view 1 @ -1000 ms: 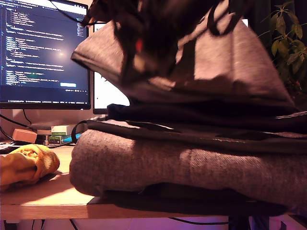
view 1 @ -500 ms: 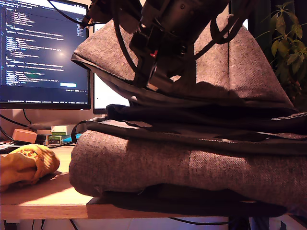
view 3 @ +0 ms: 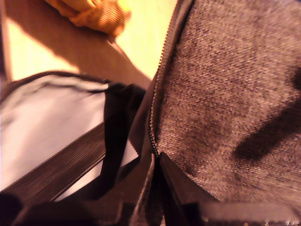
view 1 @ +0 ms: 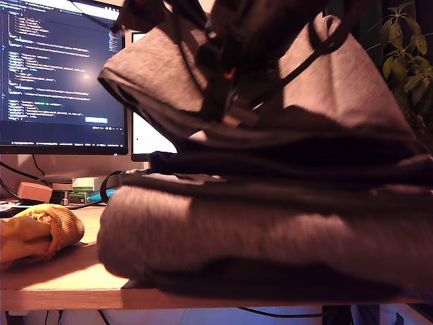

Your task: Pack the pair of socks inside the grey Google backpack

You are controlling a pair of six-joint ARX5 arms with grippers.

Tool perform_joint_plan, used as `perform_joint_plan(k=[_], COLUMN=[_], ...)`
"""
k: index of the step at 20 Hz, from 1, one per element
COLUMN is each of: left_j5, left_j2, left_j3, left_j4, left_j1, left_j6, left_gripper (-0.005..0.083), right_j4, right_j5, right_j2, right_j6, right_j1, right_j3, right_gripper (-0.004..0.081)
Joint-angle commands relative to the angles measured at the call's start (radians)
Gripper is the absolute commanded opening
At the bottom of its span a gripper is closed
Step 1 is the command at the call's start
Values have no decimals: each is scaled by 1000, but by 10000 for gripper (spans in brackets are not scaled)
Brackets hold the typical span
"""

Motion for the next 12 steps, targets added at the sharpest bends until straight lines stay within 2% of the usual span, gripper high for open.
perform_joint_plan(k=[1, 6, 9, 10, 12], left_j5=[24, 51, -7, -42, -127], left_j2=[-22, -28, -35, -35, -35], left_j3=[7, 11, 10, 10, 10], left_j4=[-15, -86, -127, -150, -207], left_j1=[22, 66, 100, 110, 127], left_j6=[8, 42, 58, 98, 150], left_gripper=[370, 363, 201, 150, 93], right_j4=[15, 14, -6, -13, -49], right_j5=[17, 17, 24, 27, 27], right_j2=[-25, -26, -37, -48, -78], right_j6=[1, 0, 0, 0, 0], right_j1=[-11, -11, -10, -10, -8], right_j3=[1, 1, 5, 8, 28], right_gripper=[-13, -13, -13, -13, -13])
